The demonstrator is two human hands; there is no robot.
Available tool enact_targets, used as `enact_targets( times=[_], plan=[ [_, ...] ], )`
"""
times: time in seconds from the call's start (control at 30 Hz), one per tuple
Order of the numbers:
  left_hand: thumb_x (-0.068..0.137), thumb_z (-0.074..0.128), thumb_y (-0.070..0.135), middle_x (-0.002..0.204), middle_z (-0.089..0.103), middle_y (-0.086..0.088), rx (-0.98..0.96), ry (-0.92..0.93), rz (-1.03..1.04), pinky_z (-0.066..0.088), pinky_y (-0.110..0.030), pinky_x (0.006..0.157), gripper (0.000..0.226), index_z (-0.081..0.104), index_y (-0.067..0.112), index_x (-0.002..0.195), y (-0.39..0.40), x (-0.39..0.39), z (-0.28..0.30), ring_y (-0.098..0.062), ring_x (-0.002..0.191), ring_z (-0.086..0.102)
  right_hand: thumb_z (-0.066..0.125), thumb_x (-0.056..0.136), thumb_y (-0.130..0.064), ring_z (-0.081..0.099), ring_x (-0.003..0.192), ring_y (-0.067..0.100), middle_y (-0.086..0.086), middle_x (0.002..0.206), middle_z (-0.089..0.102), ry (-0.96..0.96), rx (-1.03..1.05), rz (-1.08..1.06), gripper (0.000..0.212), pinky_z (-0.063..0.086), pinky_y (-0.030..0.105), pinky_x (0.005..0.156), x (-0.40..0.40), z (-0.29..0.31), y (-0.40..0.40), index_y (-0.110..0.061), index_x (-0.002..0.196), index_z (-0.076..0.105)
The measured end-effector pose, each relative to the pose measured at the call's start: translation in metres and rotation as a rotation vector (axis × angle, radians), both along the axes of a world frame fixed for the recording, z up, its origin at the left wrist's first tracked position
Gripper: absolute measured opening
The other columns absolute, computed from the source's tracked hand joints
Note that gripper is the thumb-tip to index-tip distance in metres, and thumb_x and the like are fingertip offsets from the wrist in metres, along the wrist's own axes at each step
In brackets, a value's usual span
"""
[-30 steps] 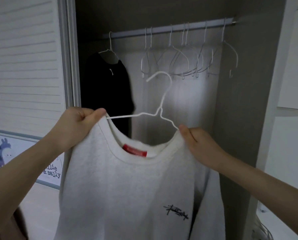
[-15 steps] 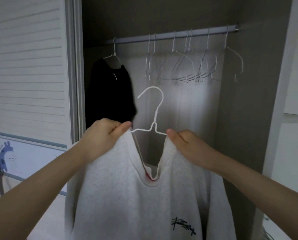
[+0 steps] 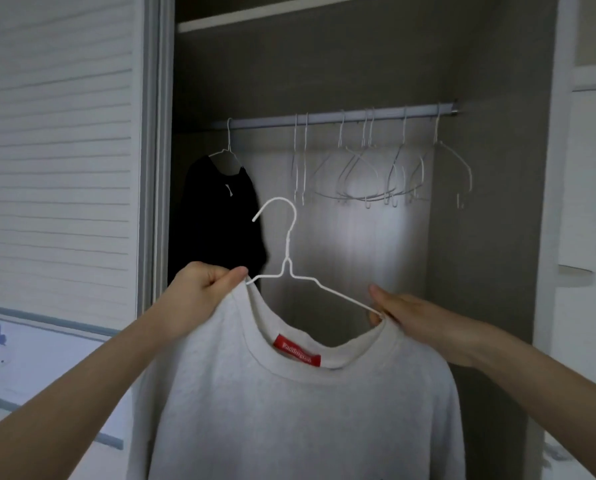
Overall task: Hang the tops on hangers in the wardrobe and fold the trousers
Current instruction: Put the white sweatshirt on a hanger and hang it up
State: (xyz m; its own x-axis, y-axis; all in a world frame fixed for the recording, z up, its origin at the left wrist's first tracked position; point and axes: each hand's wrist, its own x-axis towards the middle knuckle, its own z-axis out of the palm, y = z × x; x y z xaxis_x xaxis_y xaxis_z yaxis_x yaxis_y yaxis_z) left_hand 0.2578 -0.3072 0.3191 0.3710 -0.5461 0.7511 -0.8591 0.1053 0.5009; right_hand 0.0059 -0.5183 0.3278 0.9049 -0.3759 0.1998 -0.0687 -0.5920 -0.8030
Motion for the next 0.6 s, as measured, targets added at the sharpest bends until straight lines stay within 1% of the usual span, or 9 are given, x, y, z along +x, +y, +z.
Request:
enact_targets(
  times=[0.07, 0.13, 0.23, 0.37, 0.43, 0.47, 0.5, 0.57, 0.6],
  plan=[
    [0.094, 0.057, 0.036, 0.042, 0.030, 0.008, 0.018, -0.027, -0.039, 0.028, -0.022, 0.045, 0.058, 0.035, 0.020, 0.043, -0.014, -0.002, 0.003, -0.004, 0.040, 0.029, 0.030, 0.091, -0.062, 0.044, 0.046, 0.004, -0.010, 0.050, 0.045, 0.016, -0.019, -0.008, 0.059, 0.040, 0.015, 0.052, 0.000, 0.003, 0.001, -0.025, 0.051, 0.054],
    [0.093, 0.057, 0.039, 0.043, 0.031, 0.009, 0.030, -0.082, -0.080, 0.029, -0.022, 0.045, 0.056, 0.038, 0.018, 0.045, -0.030, -0.007, 0.008, -0.004, 0.041, 0.031, 0.033, 0.088, -0.065, 0.048, 0.049, 0.004, -0.010, 0.051, 0.048, -0.006, -0.075, -0.067, 0.058, 0.041, 0.014, 0.054, 0.005, 0.004, 0.003, -0.026, 0.051, 0.057],
    [0.091, 0.056, 0.047, 0.045, 0.036, 0.005, 0.040, -0.066, -0.088, 0.030, -0.023, 0.043, 0.056, 0.044, 0.014, 0.048, -0.042, 0.008, 0.016, -0.008, 0.042, 0.036, 0.038, 0.085, -0.067, 0.054, 0.049, 0.004, -0.009, 0.050, 0.053, -0.056, -0.021, -0.176, 0.060, 0.043, 0.013, 0.053, 0.006, 0.013, 0.004, -0.026, 0.046, 0.059],
    [0.094, 0.053, 0.044, 0.044, 0.041, 0.006, -0.026, 0.038, 0.039, 0.032, -0.027, 0.049, 0.058, 0.045, 0.014, 0.046, -0.041, 0.056, 0.023, -0.009, 0.042, 0.039, 0.047, 0.088, -0.062, 0.063, 0.057, 0.010, -0.002, 0.057, 0.063, -0.169, 0.164, -0.281, 0.060, 0.045, 0.026, 0.065, -0.004, 0.036, -0.003, -0.024, 0.046, 0.067],
    [0.096, 0.052, 0.041, 0.047, 0.050, 0.005, 0.002, 0.012, 0.102, 0.037, -0.025, 0.050, 0.053, 0.050, 0.013, 0.051, -0.047, 0.069, 0.027, -0.011, 0.046, 0.047, 0.051, 0.090, -0.056, 0.063, 0.059, 0.013, 0.000, 0.057, 0.063, -0.206, 0.200, -0.287, 0.058, 0.046, 0.030, 0.068, 0.001, 0.046, 0.000, -0.021, 0.047, 0.068],
    [0.098, 0.051, 0.039, 0.054, 0.056, 0.004, 0.039, -0.020, 0.136, 0.039, -0.023, 0.052, 0.049, 0.057, 0.011, 0.059, -0.052, 0.071, 0.030, -0.012, 0.053, 0.054, 0.052, 0.091, -0.053, 0.064, 0.061, 0.014, 0.000, 0.058, 0.065, -0.208, 0.199, -0.305, 0.055, 0.047, 0.031, 0.069, 0.007, 0.050, 0.002, -0.021, 0.050, 0.069],
    [0.099, 0.049, 0.037, 0.065, 0.061, 0.003, 0.074, -0.057, 0.160, 0.041, -0.023, 0.058, 0.043, 0.063, 0.010, 0.069, -0.056, 0.072, 0.033, -0.015, 0.064, 0.060, 0.053, 0.092, -0.050, 0.065, 0.066, 0.017, 0.002, 0.062, 0.067, -0.217, 0.202, -0.334, 0.051, 0.049, 0.033, 0.072, 0.015, 0.055, 0.007, -0.019, 0.056, 0.071],
    [0.101, 0.045, 0.035, 0.099, 0.066, 0.000, 0.121, -0.126, 0.172, 0.042, -0.026, 0.079, 0.034, 0.070, 0.012, 0.097, -0.065, 0.070, 0.036, -0.021, 0.096, 0.063, 0.056, 0.092, -0.045, 0.067, 0.076, 0.025, 0.008, 0.071, 0.070, -0.251, 0.245, -0.382, 0.041, 0.052, 0.034, 0.076, 0.031, 0.067, 0.017, -0.012, 0.075, 0.073],
    [0.102, 0.044, 0.034, 0.120, 0.061, -0.002, 0.150, -0.153, 0.166, 0.039, -0.027, 0.094, 0.036, 0.066, 0.011, 0.117, -0.068, 0.068, 0.036, -0.023, 0.116, 0.057, 0.057, 0.092, -0.042, 0.067, 0.076, 0.026, 0.010, 0.073, 0.070, -0.270, 0.283, -0.392, 0.038, 0.052, 0.033, 0.075, 0.038, 0.072, 0.021, -0.009, 0.083, 0.071]
  ],
)
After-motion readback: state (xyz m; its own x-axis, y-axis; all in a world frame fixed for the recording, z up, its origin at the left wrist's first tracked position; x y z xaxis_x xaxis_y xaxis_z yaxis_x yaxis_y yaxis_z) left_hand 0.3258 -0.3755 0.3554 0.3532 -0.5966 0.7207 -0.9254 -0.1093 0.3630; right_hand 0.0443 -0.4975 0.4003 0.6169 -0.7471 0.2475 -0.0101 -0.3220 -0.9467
